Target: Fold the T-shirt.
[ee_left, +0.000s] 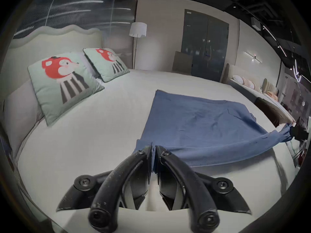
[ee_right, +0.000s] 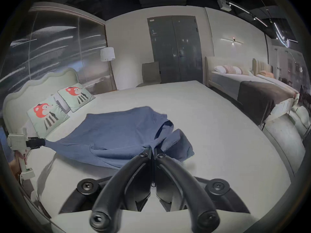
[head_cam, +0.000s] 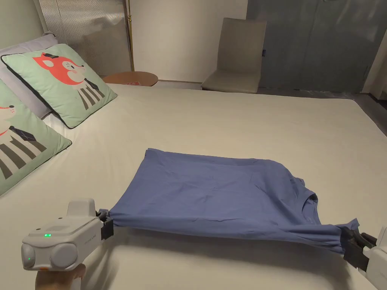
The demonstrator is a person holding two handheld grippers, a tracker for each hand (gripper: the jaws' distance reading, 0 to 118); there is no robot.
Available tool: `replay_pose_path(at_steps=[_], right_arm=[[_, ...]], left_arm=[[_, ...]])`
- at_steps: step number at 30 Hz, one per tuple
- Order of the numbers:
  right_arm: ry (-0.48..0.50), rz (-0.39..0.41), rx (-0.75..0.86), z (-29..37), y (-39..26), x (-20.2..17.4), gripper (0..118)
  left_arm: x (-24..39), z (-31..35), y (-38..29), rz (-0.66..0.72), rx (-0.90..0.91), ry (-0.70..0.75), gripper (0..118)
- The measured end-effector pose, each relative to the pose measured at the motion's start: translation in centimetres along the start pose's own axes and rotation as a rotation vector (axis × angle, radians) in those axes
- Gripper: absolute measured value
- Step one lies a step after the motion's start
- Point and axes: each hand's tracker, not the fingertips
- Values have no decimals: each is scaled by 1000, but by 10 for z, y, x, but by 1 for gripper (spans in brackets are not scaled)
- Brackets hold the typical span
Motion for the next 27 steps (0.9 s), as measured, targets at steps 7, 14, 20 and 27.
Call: replay_pose_path(at_steps=[7,14,20,27], right_arm=[[-7,-30,-56,56,-54,-6,2],[-33,-91,-191,81,-108,-4,2],[-83,-123,-307,64,-140,2,2],[-116,-46,-258,73,-105,-17,49]], left_arm=[[-17,47,-62,13,-45,15,2],[-25,72,-113,-21,-133,32,2],[-21,69,-131,-43,-187,53,4],[-21,76,-113,24,-202,85,70]])
